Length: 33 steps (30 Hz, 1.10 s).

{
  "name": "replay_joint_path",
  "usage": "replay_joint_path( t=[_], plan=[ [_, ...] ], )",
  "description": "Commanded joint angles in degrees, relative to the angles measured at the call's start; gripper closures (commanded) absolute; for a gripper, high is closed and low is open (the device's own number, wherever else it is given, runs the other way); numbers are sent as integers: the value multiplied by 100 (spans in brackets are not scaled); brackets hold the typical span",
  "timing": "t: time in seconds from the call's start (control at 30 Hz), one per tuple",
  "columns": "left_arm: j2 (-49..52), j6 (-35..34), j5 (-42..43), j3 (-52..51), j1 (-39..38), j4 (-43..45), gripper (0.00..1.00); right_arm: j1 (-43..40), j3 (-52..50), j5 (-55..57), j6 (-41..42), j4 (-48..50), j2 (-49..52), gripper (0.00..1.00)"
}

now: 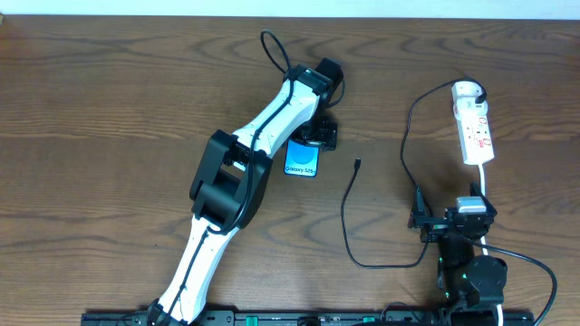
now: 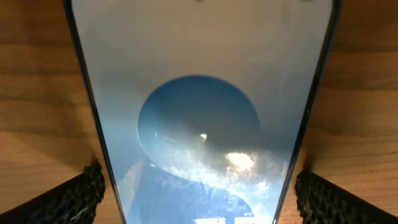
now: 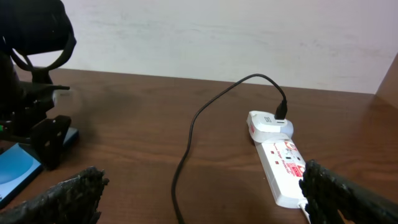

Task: Plug charger to phone and switch on socket
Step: 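Lower the left gripper and close it on the phone's sides, then lift the phone with the left gripper and tilt it upright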

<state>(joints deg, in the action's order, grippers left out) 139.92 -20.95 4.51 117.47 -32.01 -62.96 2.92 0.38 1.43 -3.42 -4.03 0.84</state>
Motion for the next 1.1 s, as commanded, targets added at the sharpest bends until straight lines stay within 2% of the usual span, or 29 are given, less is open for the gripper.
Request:
replay_joint_path(
  t=[0.0,0.17,0.33,1.07],
  plan=[
    [133,35,-72,-212,11,-55,7,-31,-7,-9,-52,-24,-20,1],
    [133,33,-72,-212,11,-28,9,-31,-7,-7,-50,-24,-20,1],
    [131,33,-70,-212,11,-28,18,-31,-7,-7,-50,-24,-20,1],
    [-214,-76,-39,-205,11,-105,22,-31,-7,-7,-52,-24,-20,1]
  ],
)
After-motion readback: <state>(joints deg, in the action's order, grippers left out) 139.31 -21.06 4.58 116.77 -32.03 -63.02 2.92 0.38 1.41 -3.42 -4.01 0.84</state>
